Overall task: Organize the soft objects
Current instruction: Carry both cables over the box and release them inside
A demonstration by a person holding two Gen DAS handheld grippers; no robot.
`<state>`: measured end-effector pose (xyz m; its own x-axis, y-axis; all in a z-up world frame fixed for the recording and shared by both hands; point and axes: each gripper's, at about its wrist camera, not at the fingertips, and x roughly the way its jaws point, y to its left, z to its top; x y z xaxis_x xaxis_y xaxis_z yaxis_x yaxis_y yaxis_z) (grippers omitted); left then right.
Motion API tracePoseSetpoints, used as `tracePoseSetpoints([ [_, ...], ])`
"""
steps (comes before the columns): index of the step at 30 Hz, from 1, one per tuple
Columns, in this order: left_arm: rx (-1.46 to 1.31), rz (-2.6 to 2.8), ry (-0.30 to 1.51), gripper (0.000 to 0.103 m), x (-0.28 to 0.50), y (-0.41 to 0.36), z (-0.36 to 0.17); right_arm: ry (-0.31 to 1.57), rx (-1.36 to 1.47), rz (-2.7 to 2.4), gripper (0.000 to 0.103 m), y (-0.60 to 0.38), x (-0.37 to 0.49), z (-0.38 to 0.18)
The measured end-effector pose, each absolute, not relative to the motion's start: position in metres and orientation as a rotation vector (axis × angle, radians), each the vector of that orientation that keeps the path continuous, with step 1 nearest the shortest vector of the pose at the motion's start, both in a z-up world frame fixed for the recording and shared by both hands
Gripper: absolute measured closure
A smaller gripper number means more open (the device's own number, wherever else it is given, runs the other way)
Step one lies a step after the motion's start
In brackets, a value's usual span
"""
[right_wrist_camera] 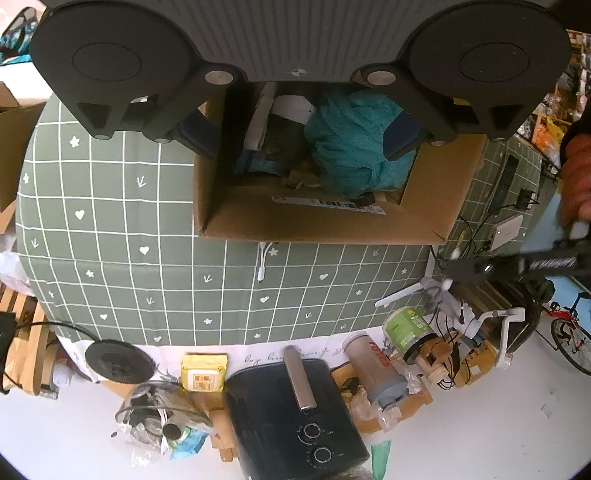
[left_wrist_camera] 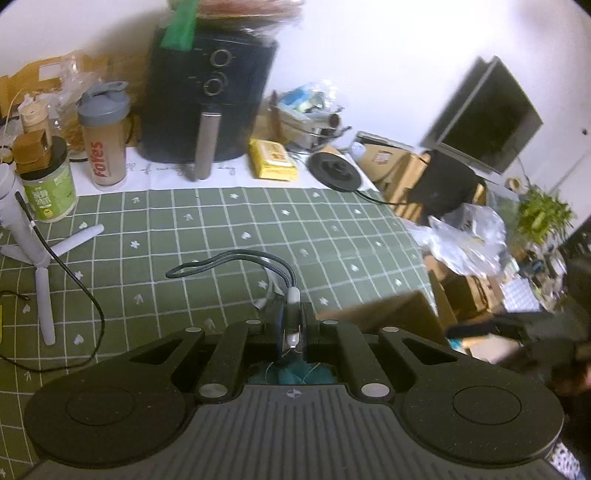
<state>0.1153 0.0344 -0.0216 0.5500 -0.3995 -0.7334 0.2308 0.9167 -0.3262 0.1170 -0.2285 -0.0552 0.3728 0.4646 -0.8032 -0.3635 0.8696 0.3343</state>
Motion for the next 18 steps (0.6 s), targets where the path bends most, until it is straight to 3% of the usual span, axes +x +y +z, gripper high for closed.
tracePoseSetpoints([
  [18,-0.11,-0.638,0.98,0.093,0.082,-0.035,-0.039,1.015,0.166,0.43,0.007,-0.259,0.092,-0.046],
])
